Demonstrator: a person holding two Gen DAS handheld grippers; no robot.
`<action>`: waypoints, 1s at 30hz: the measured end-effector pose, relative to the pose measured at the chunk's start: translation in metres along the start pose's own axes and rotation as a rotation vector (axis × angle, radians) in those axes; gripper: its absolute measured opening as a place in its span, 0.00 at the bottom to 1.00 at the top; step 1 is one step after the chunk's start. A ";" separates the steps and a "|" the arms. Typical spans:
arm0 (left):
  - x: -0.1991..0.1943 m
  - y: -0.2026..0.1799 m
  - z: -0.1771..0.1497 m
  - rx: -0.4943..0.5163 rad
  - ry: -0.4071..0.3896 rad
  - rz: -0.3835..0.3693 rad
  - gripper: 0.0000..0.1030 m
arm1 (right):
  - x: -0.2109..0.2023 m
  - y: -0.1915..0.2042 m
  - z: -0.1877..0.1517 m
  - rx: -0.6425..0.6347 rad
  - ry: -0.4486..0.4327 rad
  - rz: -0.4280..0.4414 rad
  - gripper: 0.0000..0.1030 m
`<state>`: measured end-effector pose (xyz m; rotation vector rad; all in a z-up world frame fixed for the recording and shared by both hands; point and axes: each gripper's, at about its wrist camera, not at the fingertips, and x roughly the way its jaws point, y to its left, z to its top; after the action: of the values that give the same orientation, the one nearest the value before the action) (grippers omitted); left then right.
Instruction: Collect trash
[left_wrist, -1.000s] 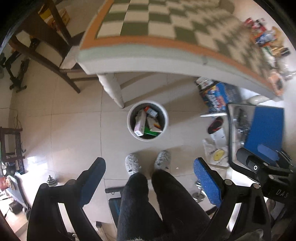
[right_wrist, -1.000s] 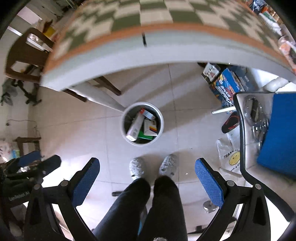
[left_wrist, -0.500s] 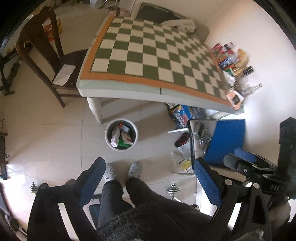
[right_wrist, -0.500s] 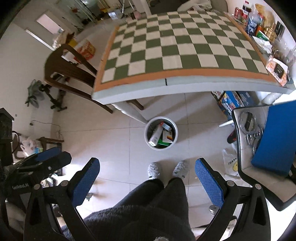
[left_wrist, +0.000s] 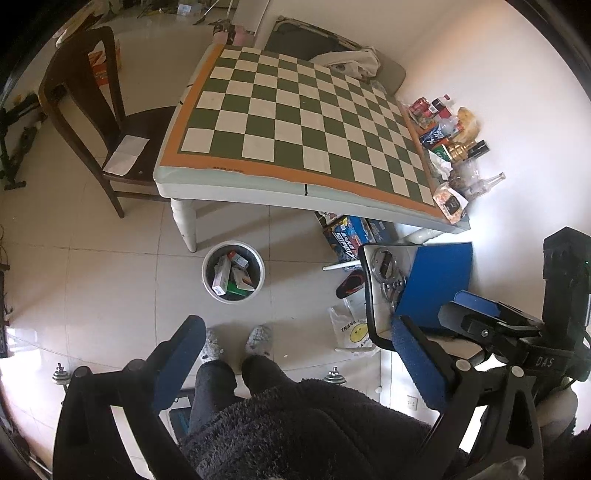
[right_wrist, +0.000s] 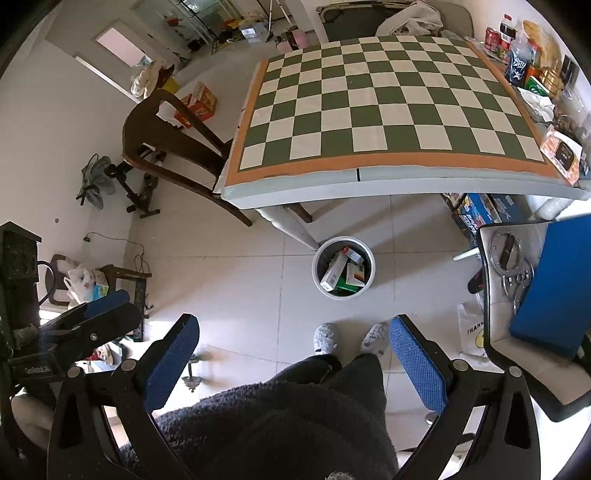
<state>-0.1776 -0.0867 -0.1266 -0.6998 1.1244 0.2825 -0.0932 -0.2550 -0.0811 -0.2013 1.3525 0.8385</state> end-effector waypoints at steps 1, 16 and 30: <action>0.000 -0.001 0.000 0.001 0.000 -0.003 1.00 | -0.001 0.000 0.000 -0.002 0.003 0.001 1.00; -0.008 0.000 -0.003 0.022 0.003 0.006 1.00 | 0.000 -0.001 -0.006 -0.027 0.039 0.017 1.00; -0.007 0.002 -0.003 0.029 0.009 0.004 1.00 | 0.004 -0.001 -0.007 -0.030 0.060 0.021 1.00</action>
<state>-0.1842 -0.0863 -0.1217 -0.6732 1.1364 0.2661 -0.0984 -0.2583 -0.0867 -0.2379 1.4002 0.8770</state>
